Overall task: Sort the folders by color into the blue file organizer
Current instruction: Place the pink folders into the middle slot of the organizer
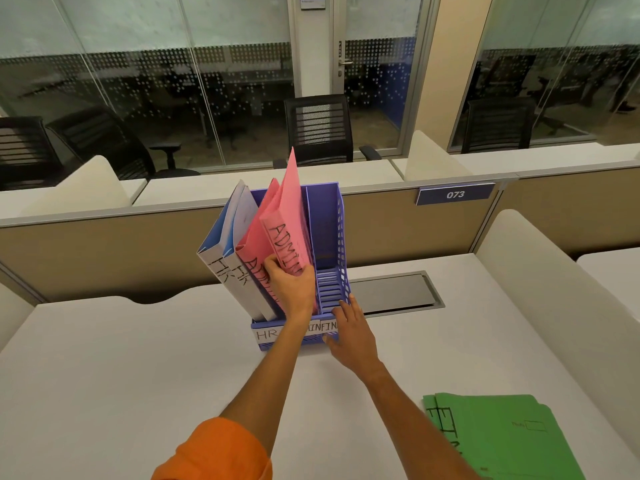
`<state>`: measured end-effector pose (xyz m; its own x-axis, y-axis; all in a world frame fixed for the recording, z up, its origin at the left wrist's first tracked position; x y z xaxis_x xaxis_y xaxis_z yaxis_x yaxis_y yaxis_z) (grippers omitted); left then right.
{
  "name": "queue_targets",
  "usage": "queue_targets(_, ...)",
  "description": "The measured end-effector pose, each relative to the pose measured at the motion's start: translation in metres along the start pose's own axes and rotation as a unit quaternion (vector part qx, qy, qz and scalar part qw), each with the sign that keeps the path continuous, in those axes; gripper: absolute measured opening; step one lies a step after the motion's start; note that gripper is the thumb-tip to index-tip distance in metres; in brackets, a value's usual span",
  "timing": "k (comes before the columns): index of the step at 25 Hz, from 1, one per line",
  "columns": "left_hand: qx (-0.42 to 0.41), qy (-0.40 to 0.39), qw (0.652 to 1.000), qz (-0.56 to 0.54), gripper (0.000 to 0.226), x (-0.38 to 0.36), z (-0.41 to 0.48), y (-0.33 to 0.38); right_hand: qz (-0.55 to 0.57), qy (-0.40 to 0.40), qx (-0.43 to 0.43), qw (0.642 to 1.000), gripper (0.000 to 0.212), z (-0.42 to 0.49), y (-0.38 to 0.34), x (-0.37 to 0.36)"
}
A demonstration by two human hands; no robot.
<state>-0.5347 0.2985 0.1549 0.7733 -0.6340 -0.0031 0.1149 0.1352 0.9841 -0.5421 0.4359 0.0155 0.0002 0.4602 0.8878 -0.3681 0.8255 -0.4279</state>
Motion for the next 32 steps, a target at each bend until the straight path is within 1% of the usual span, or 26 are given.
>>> queue_targets(4,0.023,-0.026,0.997,0.074,0.039,0.001,-0.015,-0.021,-0.008,-0.007,0.002,1.000,0.072,0.000,0.000,0.000)
queue_targets(9,0.058,-0.045,0.992,0.099,0.030,0.011,-0.027,-0.033,-0.012,-0.020,-0.003,1.000,0.077,-0.001,-0.001,0.000)
queue_targets(11,0.052,-0.050,0.990,0.120,0.029,0.019,-0.033,-0.033,-0.020,-0.033,-0.004,0.999,0.080,0.000,-0.002,0.001)
queue_targets(13,0.010,-0.049,0.983,0.178,0.030,0.030,-0.042,-0.028,-0.037,-0.046,-0.001,0.998,0.084,-0.001,-0.003,0.005)
queue_targets(15,-0.082,-0.056,0.958,0.269,0.033,0.042,-0.051,-0.025,-0.054,-0.046,0.013,0.997,0.086,-0.001,-0.007,0.012)
queue_targets(17,-0.176,-0.077,0.906,0.378,0.041,0.051,-0.058,-0.030,-0.063,-0.034,0.020,0.997,0.088,-0.003,-0.013,0.022)
queue_targets(19,-0.216,-0.103,0.859,0.452,0.050,0.062,-0.063,-0.040,-0.060,-0.017,0.021,0.998,0.091,-0.007,-0.020,0.031)
queue_targets(20,-0.221,-0.118,0.845,0.472,0.055,0.067,-0.067,-0.044,-0.057,-0.013,0.018,0.998,0.091,-0.010,-0.022,0.035)
queue_targets(22,-0.220,-0.142,0.834,0.486,0.061,0.077,-0.075,-0.048,-0.050,-0.010,0.015,0.999,0.089,-0.018,-0.027,0.041)
queue_targets(24,-0.222,-0.155,0.830,0.489,0.064,0.088,-0.082,-0.047,-0.044,-0.006,0.013,0.999,0.086,-0.031,-0.033,0.050)
queue_targets(28,-0.221,-0.162,0.832,0.482,0.067,0.102,-0.096,-0.039,-0.032,0.004,0.012,0.999,0.088,-0.062,-0.038,0.064)
queue_targets(32,-0.235,-0.173,0.836,0.465,0.068,0.101,-0.117,-0.027,-0.024,0.011,-0.011,1.000,0.081,-0.089,-0.032,0.075)
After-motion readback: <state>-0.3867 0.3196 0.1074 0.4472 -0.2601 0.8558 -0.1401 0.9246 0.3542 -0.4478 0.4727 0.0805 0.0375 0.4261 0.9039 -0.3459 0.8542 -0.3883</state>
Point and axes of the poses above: each hand's wrist, its own z-axis towards the middle knuckle, its own x-axis out of the back of the hand, y = z × x, the point moved 4 cm from there along z, towards the middle knuckle, and after that the axes turned 1 degree about -x, right-handed, at the moved point
